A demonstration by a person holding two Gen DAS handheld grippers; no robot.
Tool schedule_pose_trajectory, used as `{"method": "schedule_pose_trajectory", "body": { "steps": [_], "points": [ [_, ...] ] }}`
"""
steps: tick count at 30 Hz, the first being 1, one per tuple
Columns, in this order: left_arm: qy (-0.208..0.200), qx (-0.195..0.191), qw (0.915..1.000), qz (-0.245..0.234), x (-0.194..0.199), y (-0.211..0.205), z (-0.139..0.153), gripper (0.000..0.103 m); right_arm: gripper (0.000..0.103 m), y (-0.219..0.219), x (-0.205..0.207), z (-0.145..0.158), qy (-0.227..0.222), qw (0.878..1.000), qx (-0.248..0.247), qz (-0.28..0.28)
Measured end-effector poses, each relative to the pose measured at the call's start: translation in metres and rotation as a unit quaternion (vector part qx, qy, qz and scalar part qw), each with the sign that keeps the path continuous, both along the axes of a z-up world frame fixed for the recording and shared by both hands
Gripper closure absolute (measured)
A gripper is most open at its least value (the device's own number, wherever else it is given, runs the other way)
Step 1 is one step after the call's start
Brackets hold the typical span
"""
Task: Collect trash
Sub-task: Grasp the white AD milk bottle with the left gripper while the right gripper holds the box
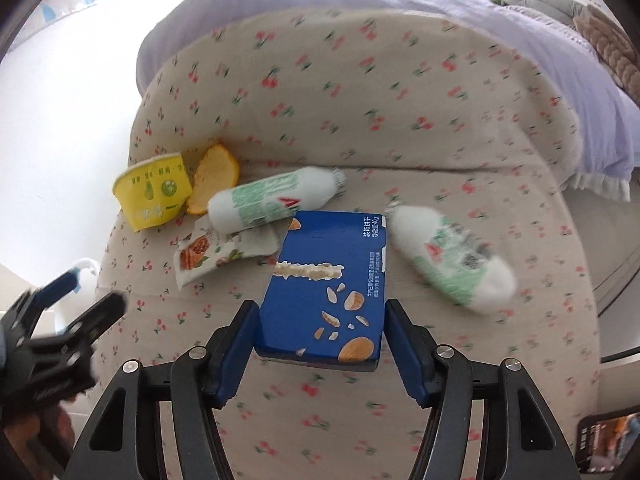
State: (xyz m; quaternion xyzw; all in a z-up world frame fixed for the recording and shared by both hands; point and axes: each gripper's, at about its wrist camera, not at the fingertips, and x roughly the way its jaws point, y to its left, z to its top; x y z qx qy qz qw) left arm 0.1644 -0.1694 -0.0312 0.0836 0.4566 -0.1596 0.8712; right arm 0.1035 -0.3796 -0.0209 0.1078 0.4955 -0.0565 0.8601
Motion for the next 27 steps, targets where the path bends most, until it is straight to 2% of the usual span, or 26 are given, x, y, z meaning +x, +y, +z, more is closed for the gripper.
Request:
{"method": "schedule_pose_trajectory", "body": {
  "steps": [4,7,8,11,14,17,20,24,27],
  "points": [
    [-0.016,0.006,0.999,-0.041,0.008,-0.037,0.001,0.003,0.039,-0.033,-0.007,0.018,-0.019,1.0,0.011,-0.014],
    [-0.021,0.014,0.9956,-0.09,0.016,-0.069,-0.004,0.013,0.039,-0.044,-0.008,0.029,-0.034,0.999,0.013,-0.018],
    [-0.019,0.017,0.9943,-0.103,0.018,-0.076,-0.006,0.019,0.039,-0.045,-0.006,0.031,-0.039,0.999,0.014,-0.019],
    [-0.021,0.052,0.9857,-0.159,0.028,-0.108,-0.014,0.033,0.039,-0.056,-0.007,0.034,-0.046,0.999,0.016,-0.02],
    [-0.024,0.073,0.9785,-0.191,0.036,-0.129,-0.017,0.037,0.039,-0.061,-0.008,0.037,-0.05,0.998,0.017,-0.023],
    [-0.023,0.098,0.9731,-0.207,0.043,-0.142,-0.021,0.044,0.039,-0.07,-0.01,0.038,-0.049,0.998,0.017,-0.027],
    [-0.01,0.114,0.9694,-0.217,0.05,-0.15,-0.025,0.047,0.039,-0.077,-0.01,0.037,-0.046,0.998,0.021,-0.032],
    [0.028,0.131,0.9658,-0.222,0.054,-0.154,-0.036,0.051,0.039,-0.081,-0.011,0.036,-0.046,0.998,0.028,-0.037],
    [0.025,0.132,0.9659,-0.221,0.049,-0.15,-0.037,0.058,0.039,-0.079,-0.012,0.037,-0.048,0.998,0.029,-0.035]
  ]
}}
